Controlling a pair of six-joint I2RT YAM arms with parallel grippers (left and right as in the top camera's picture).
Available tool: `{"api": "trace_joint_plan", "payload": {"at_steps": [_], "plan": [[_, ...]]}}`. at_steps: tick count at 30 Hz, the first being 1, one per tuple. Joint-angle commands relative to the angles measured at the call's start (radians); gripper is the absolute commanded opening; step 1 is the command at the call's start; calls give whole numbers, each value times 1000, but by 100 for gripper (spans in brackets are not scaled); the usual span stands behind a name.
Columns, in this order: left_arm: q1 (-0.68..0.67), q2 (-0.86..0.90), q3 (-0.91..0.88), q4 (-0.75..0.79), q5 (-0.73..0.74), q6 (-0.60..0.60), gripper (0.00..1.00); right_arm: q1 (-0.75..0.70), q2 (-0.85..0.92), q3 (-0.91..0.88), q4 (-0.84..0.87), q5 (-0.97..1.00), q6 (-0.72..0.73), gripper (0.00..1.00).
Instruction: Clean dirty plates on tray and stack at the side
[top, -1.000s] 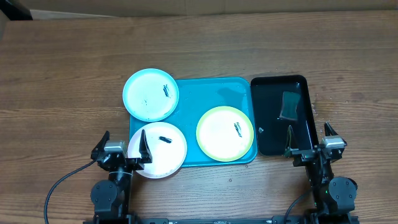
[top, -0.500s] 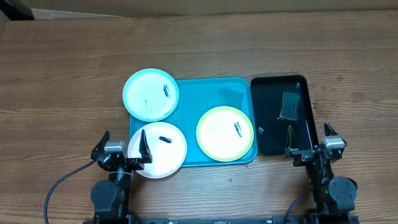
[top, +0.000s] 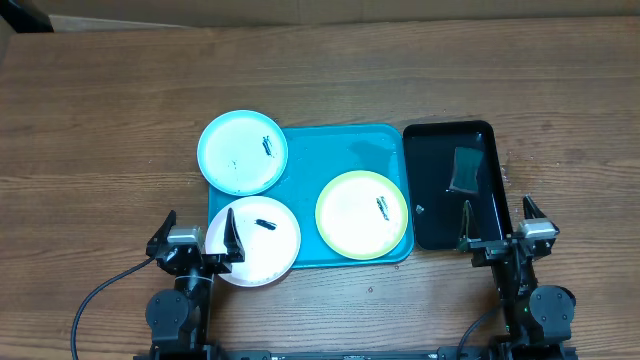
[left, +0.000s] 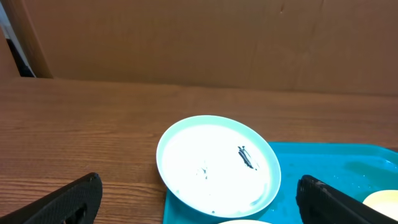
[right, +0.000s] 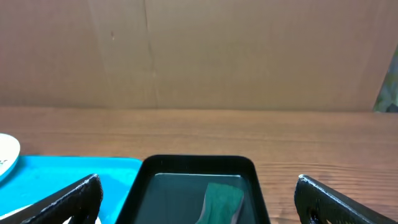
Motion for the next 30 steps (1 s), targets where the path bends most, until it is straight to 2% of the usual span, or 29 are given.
{"api": "trace_joint_plan", "payload": {"at_steps": [1, 15, 22, 24, 30], "plan": [[0, -10, -6, 2, -3, 19, 100, -8, -10, -10, 3, -6, -4, 100], [0, -10, -6, 5, 11, 18, 100, -7, -10, -10, -11, -6, -3, 100], [0, -10, 16, -9, 46, -58, 100, -8, -10, 43, -43, -25, -3, 100], [0, -10, 65, -61, 61, -92, 100, -8, -10, 98, -78, -24, 10, 100], [0, 49, 317, -315, 97, -93, 100, -8, 44, 274, -151, -24, 134, 100]]}}
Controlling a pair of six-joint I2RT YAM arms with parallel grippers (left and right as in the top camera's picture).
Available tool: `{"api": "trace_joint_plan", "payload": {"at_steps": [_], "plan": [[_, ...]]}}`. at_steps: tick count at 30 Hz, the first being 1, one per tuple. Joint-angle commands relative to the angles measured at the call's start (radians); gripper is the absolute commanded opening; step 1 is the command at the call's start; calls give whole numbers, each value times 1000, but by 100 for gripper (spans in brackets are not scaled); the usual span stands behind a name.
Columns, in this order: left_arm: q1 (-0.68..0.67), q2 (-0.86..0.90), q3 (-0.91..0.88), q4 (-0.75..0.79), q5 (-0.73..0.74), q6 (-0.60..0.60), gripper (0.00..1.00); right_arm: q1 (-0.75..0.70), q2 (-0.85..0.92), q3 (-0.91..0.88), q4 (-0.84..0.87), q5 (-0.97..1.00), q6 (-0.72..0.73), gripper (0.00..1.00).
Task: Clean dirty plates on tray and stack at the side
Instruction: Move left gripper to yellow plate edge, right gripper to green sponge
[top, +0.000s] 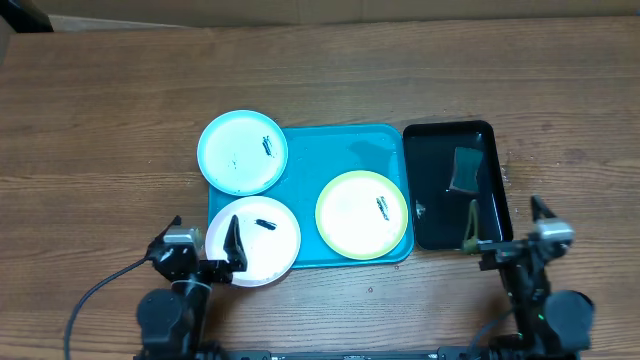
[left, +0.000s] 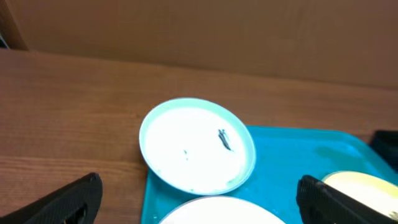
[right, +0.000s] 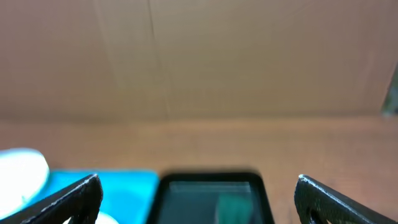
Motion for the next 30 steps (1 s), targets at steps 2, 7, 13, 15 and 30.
{"api": "trace_joint_plan", "payload": {"at_steps": [2, 7, 13, 15, 30], "plan": [[0, 79, 226, -117, 48, -10, 100, -8, 74, 158, -31, -2, 64, 100], [0, 246, 446, -235, 126, 48, 100, -8, 235, 380, -192, -32, 85, 100], [0, 465, 663, -360, 253, 50, 100, -8, 449, 637, -441, -55, 81, 100], [0, 552, 735, -428, 294, 51, 100, -8, 528, 723, -520, -55, 81, 100], [-1, 1154, 1066, -858, 386, -1, 88, -8, 1134, 1309, -1041, -91, 55, 100]]}}
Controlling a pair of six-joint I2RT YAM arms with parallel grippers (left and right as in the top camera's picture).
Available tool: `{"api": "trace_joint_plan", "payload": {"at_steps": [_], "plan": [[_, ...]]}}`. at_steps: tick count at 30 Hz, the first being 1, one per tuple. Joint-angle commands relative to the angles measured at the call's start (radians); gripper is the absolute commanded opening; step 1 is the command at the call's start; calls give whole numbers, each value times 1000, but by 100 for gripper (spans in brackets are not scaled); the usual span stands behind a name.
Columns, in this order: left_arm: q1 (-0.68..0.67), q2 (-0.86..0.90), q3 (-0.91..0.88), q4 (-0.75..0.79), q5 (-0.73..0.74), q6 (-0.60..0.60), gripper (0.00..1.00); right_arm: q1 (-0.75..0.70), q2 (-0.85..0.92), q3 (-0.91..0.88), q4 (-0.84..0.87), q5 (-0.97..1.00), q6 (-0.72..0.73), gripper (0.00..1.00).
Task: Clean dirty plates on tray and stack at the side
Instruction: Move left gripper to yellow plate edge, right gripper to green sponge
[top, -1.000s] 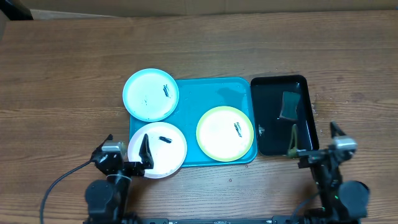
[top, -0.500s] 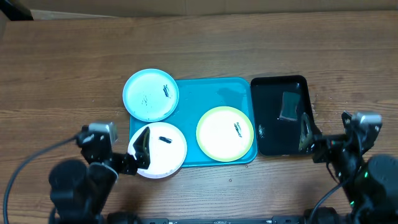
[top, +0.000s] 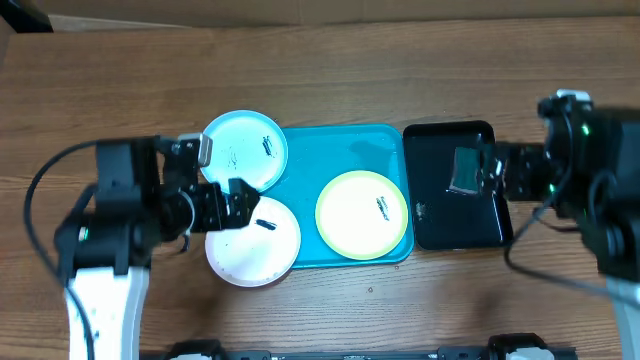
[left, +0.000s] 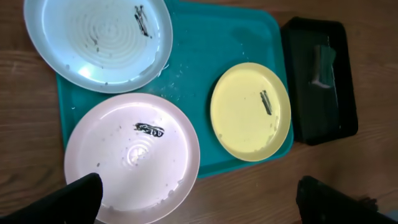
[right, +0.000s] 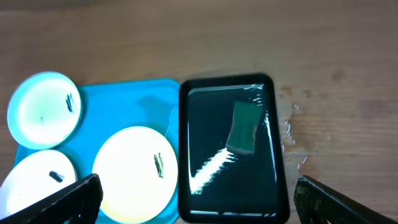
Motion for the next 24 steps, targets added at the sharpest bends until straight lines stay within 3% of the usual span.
{"api": "trace_joint_plan", "payload": {"at_steps": [1, 2, 3, 7, 9, 13, 17, 24], "plan": [[-4, 81, 23, -6, 67, -34, 59, -8, 50, 40, -12, -12, 0, 98], [-9, 105, 23, -6, 65, -42, 35, -8, 70, 40, -18, -9, 0, 92], [-20, 131, 22, -6, 56, -56, 30, -8, 87, 40, -23, -10, 0, 86], [-94, 218, 21, 9, -32, -106, 35, -8, 171, 33, -44, -10, 1, 74], [-143, 259, 19, 32, -86, -143, 42, -8, 222, 26, -46, -9, 1, 73], [-227, 336, 18, 101, -108, -200, 42, -8, 344, 26, -45, 13, 29, 69], [-275, 409, 18, 172, -130, -232, 43, -8, 476, 26, -41, 150, 138, 69], [-346, 534, 18, 251, -137, -244, 48, -8, 688, 25, 12, 168, 141, 70]]}}
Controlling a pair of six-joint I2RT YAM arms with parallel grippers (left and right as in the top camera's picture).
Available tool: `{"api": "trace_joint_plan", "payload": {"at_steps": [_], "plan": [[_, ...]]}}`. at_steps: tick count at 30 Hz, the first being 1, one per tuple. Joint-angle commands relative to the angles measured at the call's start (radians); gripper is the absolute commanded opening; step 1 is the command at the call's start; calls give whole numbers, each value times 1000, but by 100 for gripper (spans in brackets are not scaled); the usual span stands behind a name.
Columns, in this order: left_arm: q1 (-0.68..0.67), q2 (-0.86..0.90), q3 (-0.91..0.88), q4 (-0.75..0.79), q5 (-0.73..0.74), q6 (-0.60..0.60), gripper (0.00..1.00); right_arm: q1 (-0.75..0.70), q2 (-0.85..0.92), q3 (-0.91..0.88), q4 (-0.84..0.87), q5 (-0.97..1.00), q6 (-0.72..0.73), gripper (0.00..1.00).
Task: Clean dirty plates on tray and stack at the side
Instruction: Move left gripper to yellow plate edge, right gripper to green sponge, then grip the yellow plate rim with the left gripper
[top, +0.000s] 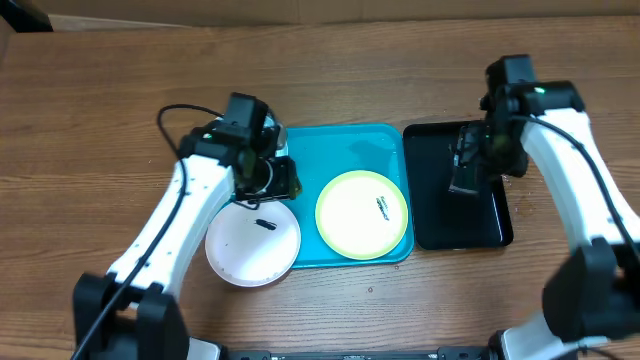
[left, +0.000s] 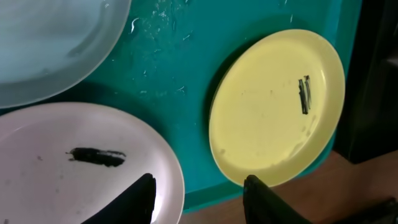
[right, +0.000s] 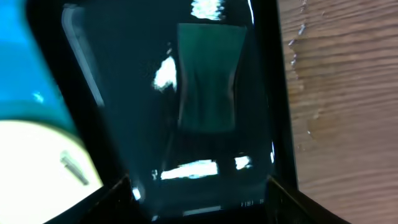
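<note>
Three dirty plates lie on and around the teal tray (top: 345, 145). The yellow plate (top: 362, 214) carries a dark smear, and so does the pinkish-white plate (top: 253, 243) at the tray's front left. My left arm mostly hides the light-blue plate (left: 50, 50) in the overhead view. My left gripper (left: 199, 199) hangs open above the pinkish-white plate's (left: 74, 162) right rim. A green sponge (right: 208, 78) lies in the water of the black tray (top: 430, 225). Just in front of the sponge, my right gripper (right: 199, 205) hangs open over that tray.
The yellow plate (left: 277, 106) lies to the right of my left gripper. The black tray (left: 373, 74) stands close against the teal tray's right edge. Bare wooden table (top: 100, 120) lies to the left, right and back of both trays. Cardboard stands along the far edge.
Both arms have come lower and closer to the trays. My left gripper is now down over the pinkish-white plate's rim, its fingers closer together. My right gripper is now low above the sponge.
Both arms were folded low at the table's front edge, grippers wide open and looking toward the back wall. Then they stood raised, looking down on the plates and the black tray. Now each is low, the left over the plates and the right over the sponge.
</note>
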Motion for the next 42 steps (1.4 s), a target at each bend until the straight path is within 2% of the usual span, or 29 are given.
{"api": "trace_joint_plan", "payload": {"at_steps": [1, 9, 14, 23, 27, 35, 42], "plan": [[-36, 57, 16, 24, -15, -32, 48, -8, 74, 13, 30, 34, 21, 70], [-86, 133, 16, 81, -27, -39, 48, -8, 165, 13, 127, 40, 21, 70], [-117, 166, 16, 105, -82, -51, 47, -8, 170, 11, 129, 41, 21, 68], [-161, 228, 16, 180, -93, -58, 47, -8, 170, 11, 138, 85, 21, 67], [-164, 237, 16, 196, -122, -77, 38, -9, 170, -7, 165, 85, 21, 67], [-167, 237, 4, 175, -128, -80, 38, -9, 170, -91, 231, 85, 17, 68], [-192, 237, -29, 209, -132, -95, 31, -8, 170, -101, 241, 85, 17, 68]]}}
